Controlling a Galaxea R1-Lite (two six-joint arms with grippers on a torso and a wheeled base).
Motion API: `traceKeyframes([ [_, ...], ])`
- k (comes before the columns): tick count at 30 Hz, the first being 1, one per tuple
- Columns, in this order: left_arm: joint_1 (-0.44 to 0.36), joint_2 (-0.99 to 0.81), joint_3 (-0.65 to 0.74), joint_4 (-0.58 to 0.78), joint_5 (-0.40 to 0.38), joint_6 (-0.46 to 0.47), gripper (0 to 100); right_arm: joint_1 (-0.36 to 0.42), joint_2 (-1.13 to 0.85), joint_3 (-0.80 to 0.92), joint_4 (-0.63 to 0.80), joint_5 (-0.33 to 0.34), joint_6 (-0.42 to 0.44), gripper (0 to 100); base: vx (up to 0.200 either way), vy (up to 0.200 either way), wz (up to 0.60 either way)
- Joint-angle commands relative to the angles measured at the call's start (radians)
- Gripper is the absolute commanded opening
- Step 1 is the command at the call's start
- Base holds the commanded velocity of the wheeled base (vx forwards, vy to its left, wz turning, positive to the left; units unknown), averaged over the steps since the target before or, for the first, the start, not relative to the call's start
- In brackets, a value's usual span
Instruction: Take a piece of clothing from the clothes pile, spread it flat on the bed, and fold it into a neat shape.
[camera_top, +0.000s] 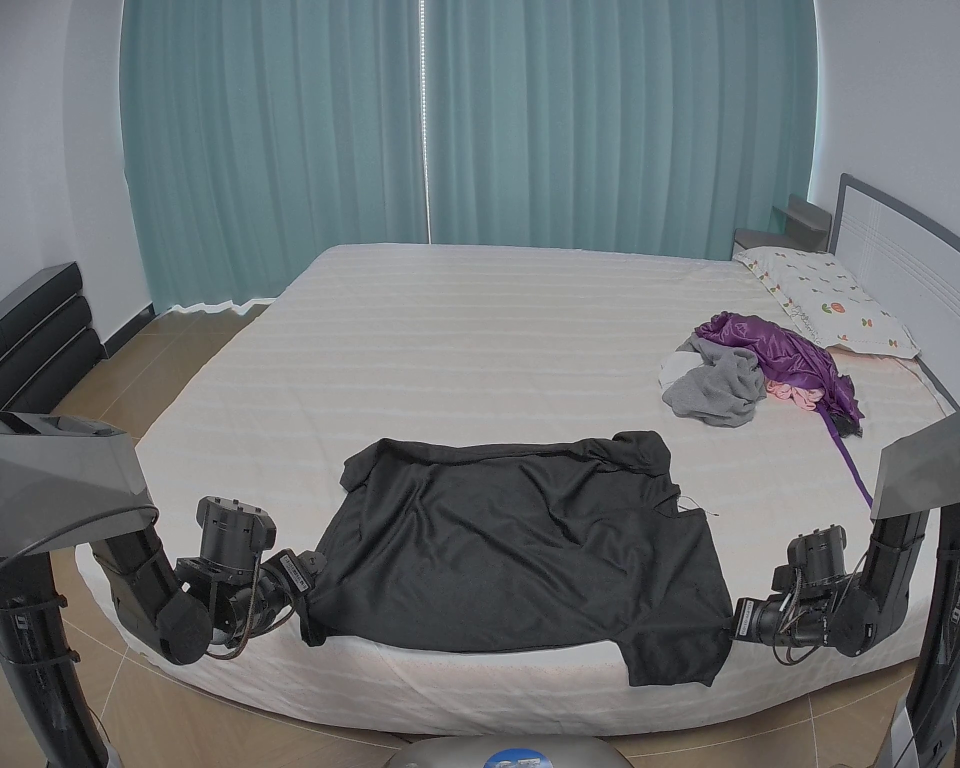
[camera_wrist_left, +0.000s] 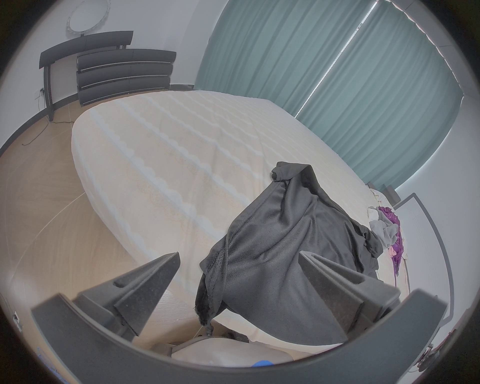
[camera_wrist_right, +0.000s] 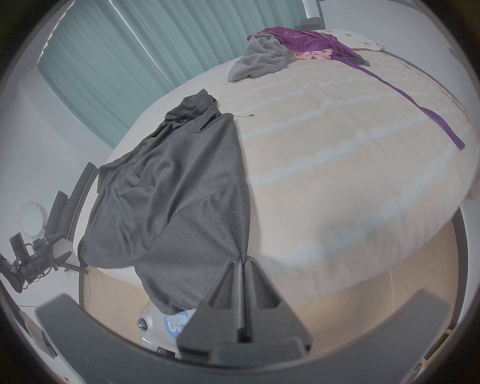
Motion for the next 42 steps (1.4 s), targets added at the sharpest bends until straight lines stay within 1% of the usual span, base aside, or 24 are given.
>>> traceKeyframes([
  [1, -0.002, 0.006, 0.000, 0.000, 0.000, 0.000, 100, -0.025, -0.047, 0.057, -0.001, 0.008, -0.015, 0, 0.000, 0.000, 0.00],
  [11, -0.013, 0.009, 0.006, 0.005, 0.000, 0.000, 100, -0.037, -0.078, 0.143, -0.002, 0.014, -0.056, 0, 0.000, 0.000, 0.00],
  [14, -0.014, 0.009, 0.006, 0.003, 0.000, 0.000, 100, -0.043, -0.070, 0.138, -0.011, 0.011, -0.064, 0, 0.000, 0.000, 0.00],
  [15, -0.014, 0.009, 0.006, 0.000, 0.000, 0.000, 100, -0.053, -0.070, 0.137, -0.027, 0.014, -0.059, 100, 0.000, 0.000, 0.00],
  [20, -0.016, 0.006, 0.005, -0.001, 0.000, 0.000, 100, -0.056, -0.075, 0.133, -0.068, 0.028, -0.050, 100, 0.000, 0.000, 0.00],
  [24, -0.016, 0.006, -0.005, -0.001, 0.000, -0.006, 100, -0.037, -0.083, 0.103, -0.117, 0.036, -0.010, 100, 0.000, 0.000, 0.00],
  [26, -0.014, 0.001, -0.009, -0.001, 0.000, -0.027, 100, -0.014, -0.083, 0.061, -0.148, 0.032, 0.047, 100, 0.000, 0.000, 0.00],
  [28, -0.013, 0.000, -0.014, -0.001, 0.002, -0.041, 100, 0.006, -0.083, 0.034, -0.150, 0.034, 0.094, 100, 0.000, 0.000, 0.00],
  [30, -0.011, 0.000, -0.014, -0.001, 0.000, -0.046, 100, 0.029, -0.080, 0.017, -0.151, 0.034, 0.137, 100, 0.000, 0.000, 0.00],
  [32, -0.010, 0.004, -0.014, -0.001, 0.002, -0.046, 100, 0.059, -0.081, 0.002, -0.154, 0.036, 0.205, 100, 0.000, 0.000, 0.00],
  [33, -0.010, 0.006, -0.014, -0.001, 0.002, -0.046, 100, 0.064, -0.083, 0.000, -0.156, 0.036, 0.217, 100, 0.000, 0.000, 0.00],
  [34, -0.011, 0.006, -0.018, -0.001, 0.002, -0.046, 100, 0.075, -0.084, -0.005, -0.163, 0.037, 0.252, 100, 0.000, 0.000, 0.00],
  [38, -0.011, 0.004, -0.020, -0.003, 0.003, -0.046, 100, 0.075, -0.083, -0.003, -0.182, 0.037, 0.277, 100, 0.000, 0.000, 0.00],
  [41, -0.007, 0.001, -0.018, -0.003, 0.002, -0.052, 100, 0.069, -0.083, -0.005, -0.183, 0.037, 0.317, 100, 0.000, 0.000, 0.00],
  [42, -0.005, 0.003, -0.021, -0.003, 0.000, -0.067, 100, 0.066, -0.084, -0.006, -0.185, 0.037, 0.349, 100, 0.000, 0.000, 0.00],
])
